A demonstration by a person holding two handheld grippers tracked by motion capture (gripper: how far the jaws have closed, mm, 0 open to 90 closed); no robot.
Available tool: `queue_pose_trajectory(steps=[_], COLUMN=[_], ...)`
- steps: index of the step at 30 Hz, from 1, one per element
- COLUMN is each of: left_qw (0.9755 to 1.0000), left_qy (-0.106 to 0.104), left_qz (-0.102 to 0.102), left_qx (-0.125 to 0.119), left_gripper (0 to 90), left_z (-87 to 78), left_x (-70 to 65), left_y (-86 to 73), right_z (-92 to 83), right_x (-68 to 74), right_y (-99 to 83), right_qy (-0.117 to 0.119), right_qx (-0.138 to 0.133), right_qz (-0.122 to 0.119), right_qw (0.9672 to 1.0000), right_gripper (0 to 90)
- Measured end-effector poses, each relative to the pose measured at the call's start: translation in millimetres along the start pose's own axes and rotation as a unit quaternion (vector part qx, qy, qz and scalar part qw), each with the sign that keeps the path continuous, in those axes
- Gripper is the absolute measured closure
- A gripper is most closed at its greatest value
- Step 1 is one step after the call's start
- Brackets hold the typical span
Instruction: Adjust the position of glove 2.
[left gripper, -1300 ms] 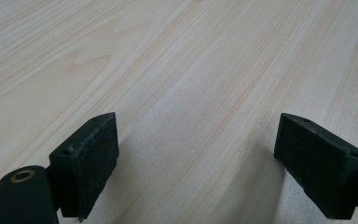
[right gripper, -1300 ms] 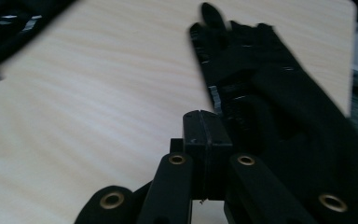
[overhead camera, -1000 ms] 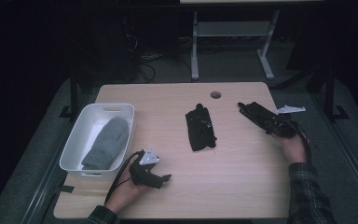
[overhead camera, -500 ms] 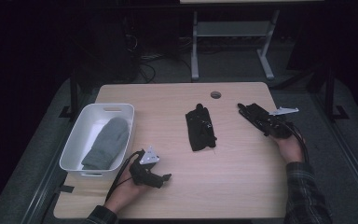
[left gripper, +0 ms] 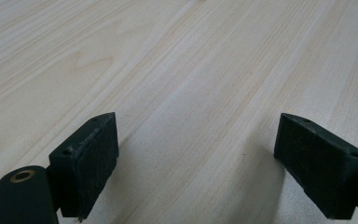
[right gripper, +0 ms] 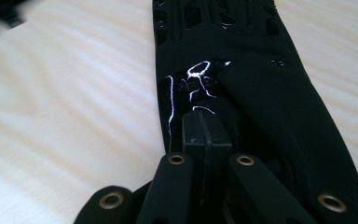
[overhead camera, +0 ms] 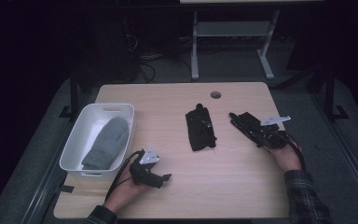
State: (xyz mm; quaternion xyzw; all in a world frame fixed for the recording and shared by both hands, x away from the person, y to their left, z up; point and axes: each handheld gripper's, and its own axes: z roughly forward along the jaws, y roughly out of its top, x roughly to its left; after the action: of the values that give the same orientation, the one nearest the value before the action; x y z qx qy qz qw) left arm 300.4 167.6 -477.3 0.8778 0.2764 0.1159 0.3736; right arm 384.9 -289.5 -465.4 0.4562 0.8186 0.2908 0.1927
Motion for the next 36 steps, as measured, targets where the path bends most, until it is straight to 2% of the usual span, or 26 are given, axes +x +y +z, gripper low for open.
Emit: queue_pose_trajectory(steps=[7, 14, 18, 19, 22, 23, 26, 29, 32, 34, 36], left_qw=[1.0000, 1.0000, 1.0000, 1.0000, 1.0000, 1.0000, 1.0000, 1.0000, 1.0000, 1.0000, 1.0000], left_qy=[-0.001, -0.002, -0.003, -0.003, -0.003, -0.003, -0.003, -0.003, -0.003, -0.003, -0.003], left_qz=[0.002, 0.002, 0.002, 0.003, 0.003, 0.003, 0.003, 0.004, 0.004, 0.003, 0.004], left_qx=[0.000, -0.003, -0.002, -0.002, -0.002, -0.002, -0.002, -0.002, -0.002, -0.002, -0.002], left_gripper=[12.7, 12.7, 12.7, 12.7, 12.7, 12.7, 12.7, 12.7, 12.7, 12.7, 12.7], left_z=[-0.2, 0.1, -0.1, -0.1, -0.1, -0.1, -0.1, -0.1, -0.1, -0.1, -0.1], left_x=[0.3, 0.3, 0.4, 0.4, 0.4, 0.4, 0.5, 0.5, 0.5, 0.5, 0.5], left_y=[-0.2, -0.5, -0.5, -0.4, -0.5, -0.5, -0.5, -0.6, -0.6, -0.6, -0.5], right_z=[-10.5, -19.9, -24.1, -26.7, -30.6, -30.6, -35.4, -39.7, -47.8, -52.7, -55.3], right_x=[20.8, 40.0, 49.6, 56.6, 66.6, 66.6, 79.5, 87.0, 83.3, 72.0, 59.0], right_y=[-6.8, -14.1, -17.0, -18.9, -21.5, -21.5, -25.5, -27.1, -26.0, -25.1, -26.1], right_qy=[0.020, 0.044, 0.055, 0.066, 0.077, 0.077, 0.092, 0.093, 0.084, 0.072, 0.055], right_qx=[0.009, 0.014, 0.017, 0.017, 0.020, 0.020, 0.022, 0.019, 0.003, -0.014, -0.014], right_qz=[-0.024, -0.036, -0.048, -0.053, -0.064, -0.064, -0.068, -0.080, -0.073, -0.059, -0.047], right_qw=[0.9995, 0.9983, 0.9972, 0.9962, 0.9948, 0.9948, 0.9932, 0.9923, 0.9937, 0.9955, 0.9973], right_gripper=[90.0, 90.0, 90.0, 90.0, 90.0, 90.0, 90.0, 90.0, 90.0, 90.0, 90.0])
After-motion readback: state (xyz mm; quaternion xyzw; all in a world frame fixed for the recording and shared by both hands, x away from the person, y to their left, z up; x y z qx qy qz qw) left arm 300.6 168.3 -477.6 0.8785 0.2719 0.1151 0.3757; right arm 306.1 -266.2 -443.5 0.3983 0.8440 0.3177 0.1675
